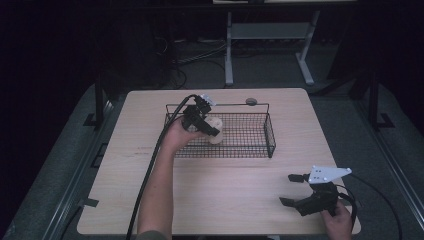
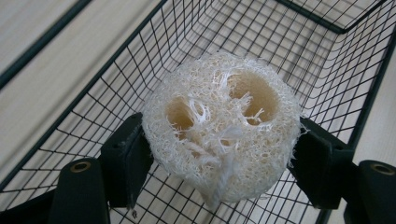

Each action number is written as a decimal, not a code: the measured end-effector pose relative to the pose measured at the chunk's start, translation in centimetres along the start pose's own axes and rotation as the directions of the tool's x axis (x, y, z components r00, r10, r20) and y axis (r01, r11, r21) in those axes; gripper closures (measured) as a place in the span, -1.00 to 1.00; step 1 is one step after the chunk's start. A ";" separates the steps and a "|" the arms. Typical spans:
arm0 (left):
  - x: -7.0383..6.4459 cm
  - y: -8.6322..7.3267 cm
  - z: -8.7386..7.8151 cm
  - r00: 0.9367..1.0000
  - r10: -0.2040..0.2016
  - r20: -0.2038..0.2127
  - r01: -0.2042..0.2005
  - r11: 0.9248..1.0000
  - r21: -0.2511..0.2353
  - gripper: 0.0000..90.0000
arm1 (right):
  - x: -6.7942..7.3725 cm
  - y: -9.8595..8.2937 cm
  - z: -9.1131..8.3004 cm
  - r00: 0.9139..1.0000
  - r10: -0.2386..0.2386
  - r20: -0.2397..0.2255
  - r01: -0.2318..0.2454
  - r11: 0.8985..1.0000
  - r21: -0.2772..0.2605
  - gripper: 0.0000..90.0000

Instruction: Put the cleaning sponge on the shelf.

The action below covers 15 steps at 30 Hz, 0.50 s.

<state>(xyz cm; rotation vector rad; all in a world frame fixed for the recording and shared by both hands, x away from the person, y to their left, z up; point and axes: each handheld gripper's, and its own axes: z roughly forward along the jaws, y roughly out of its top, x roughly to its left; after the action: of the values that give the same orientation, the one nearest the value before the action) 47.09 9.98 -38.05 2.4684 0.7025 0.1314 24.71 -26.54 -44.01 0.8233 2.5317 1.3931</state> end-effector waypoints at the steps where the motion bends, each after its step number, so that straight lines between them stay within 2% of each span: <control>1: 0.1 -0.1 0.1 1.000 0.004 -0.005 -0.003 1.000 0.014 -0.39 | 0.0 0.0 0.0 1.000 -0.001 0.000 0.001 1.000 0.000 -0.69; 5: 0.3 -0.4 0.5 1.000 -0.006 -0.010 0.007 1.000 0.025 -0.39 | 0.0 0.0 0.1 1.000 -0.004 0.001 0.004 1.000 -0.001 -0.69; 11: 0.2 -0.4 1.1 1.000 0.001 -0.017 0.000 0.998 0.055 -0.39 | 0.0 0.0 0.1 1.000 -0.007 0.000 0.007 1.000 0.000 -0.69; 15: 0.2 -0.4 1.4 1.000 -0.009 -0.005 0.010 0.998 0.065 -0.39 | 0.0 0.0 0.0 1.000 -0.004 0.000 0.004 1.000 -0.002 -0.69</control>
<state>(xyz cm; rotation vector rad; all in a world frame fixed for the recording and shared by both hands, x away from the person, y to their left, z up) 47.44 9.65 -39.47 2.5268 0.7312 0.1126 24.73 -26.52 -44.01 0.8174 2.5303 1.3934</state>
